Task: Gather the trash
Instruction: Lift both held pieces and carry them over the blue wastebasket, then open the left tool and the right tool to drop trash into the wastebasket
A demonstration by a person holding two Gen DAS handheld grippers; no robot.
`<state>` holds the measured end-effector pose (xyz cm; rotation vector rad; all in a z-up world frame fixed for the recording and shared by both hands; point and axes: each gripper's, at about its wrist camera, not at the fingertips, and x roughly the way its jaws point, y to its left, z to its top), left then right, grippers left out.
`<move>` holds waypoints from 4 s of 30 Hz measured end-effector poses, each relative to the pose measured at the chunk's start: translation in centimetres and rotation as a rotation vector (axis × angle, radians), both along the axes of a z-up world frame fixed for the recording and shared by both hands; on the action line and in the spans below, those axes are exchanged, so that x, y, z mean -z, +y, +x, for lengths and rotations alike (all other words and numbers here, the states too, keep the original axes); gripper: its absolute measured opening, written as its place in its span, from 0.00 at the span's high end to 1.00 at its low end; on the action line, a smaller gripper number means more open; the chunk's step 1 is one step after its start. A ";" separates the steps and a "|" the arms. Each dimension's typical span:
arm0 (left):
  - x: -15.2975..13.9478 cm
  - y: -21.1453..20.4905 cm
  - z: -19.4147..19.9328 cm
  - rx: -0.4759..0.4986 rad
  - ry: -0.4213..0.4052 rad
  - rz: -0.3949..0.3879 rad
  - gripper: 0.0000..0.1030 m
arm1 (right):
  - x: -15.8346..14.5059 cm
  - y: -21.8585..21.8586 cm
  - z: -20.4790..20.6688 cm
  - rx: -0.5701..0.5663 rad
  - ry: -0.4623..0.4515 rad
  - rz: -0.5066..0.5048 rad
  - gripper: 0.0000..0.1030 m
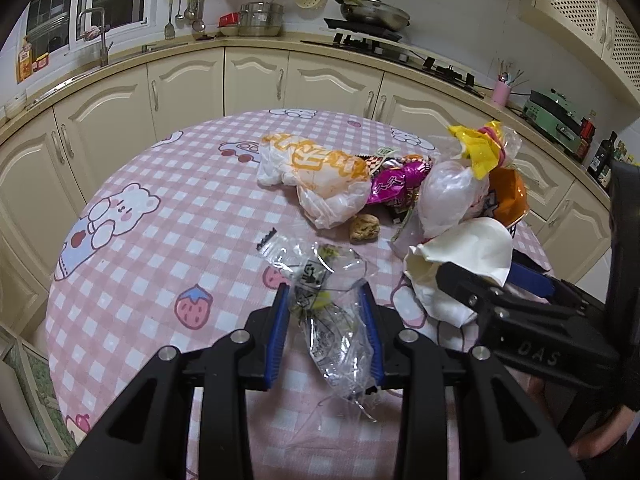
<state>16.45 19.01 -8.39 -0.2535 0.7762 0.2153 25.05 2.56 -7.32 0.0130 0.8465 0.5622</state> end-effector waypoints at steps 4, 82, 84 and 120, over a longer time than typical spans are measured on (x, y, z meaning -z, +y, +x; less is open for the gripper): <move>0.0 -0.3 0.1 0.001 0.002 0.002 0.68 | -0.1 -0.3 0.5 0.000 0.003 0.055 0.07; 3.4 -39.3 4.9 0.750 0.154 0.046 0.26 | 4.9 -41.5 -15.3 0.913 0.027 0.231 0.23; 3.1 -38.5 5.0 0.730 0.150 0.044 0.26 | 5.5 -41.3 -14.3 0.903 0.048 0.231 0.23; -0.9 -31.5 0.7 0.625 0.036 0.053 0.26 | 0.5 -34.8 -14.7 0.762 0.006 0.204 0.15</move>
